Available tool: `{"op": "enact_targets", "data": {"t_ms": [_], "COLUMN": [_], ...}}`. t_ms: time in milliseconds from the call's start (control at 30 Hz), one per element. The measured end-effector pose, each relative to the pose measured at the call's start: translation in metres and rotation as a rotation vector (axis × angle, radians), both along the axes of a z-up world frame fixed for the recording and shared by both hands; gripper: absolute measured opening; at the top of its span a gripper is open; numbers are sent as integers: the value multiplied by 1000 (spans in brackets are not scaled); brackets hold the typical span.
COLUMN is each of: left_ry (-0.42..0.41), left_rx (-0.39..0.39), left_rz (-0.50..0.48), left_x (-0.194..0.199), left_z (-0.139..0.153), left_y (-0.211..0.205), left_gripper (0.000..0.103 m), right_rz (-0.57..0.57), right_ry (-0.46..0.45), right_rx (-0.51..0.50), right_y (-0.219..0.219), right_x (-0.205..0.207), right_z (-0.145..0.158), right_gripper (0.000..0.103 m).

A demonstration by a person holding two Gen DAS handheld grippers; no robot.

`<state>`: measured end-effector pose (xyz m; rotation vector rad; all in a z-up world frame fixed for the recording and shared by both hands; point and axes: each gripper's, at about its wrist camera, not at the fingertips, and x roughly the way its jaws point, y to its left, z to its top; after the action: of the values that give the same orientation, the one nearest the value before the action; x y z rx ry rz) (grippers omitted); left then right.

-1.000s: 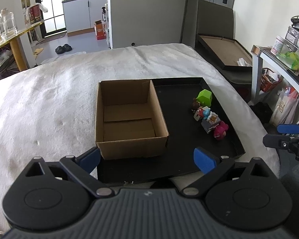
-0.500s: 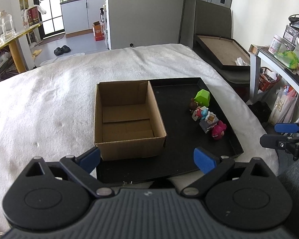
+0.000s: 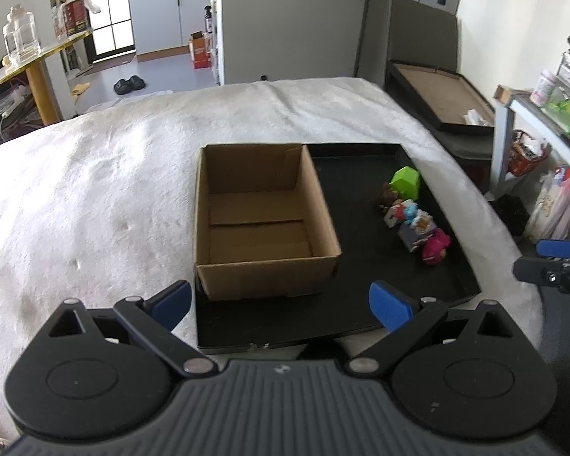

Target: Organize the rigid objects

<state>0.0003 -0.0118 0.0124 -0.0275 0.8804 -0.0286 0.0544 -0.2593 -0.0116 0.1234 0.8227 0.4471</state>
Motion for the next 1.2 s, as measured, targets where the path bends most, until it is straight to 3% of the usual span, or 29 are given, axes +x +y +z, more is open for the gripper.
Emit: {"op": "enact_targets", "data": {"t_ms": [767, 1200], "left_ry": [16, -44], "left_rx": [22, 13], "left_rz": [123, 200], "left_x": [43, 69], "left_z": [-33, -46], "left_y": [19, 29], "left_gripper": [99, 97], "right_rz": [-107, -150], "right_ry": [32, 107], "right_rx": [-10, 12], "right_y": [-25, -33], "right_x": [38, 69], "right_z": [-45, -79], "right_gripper": [102, 73]}}
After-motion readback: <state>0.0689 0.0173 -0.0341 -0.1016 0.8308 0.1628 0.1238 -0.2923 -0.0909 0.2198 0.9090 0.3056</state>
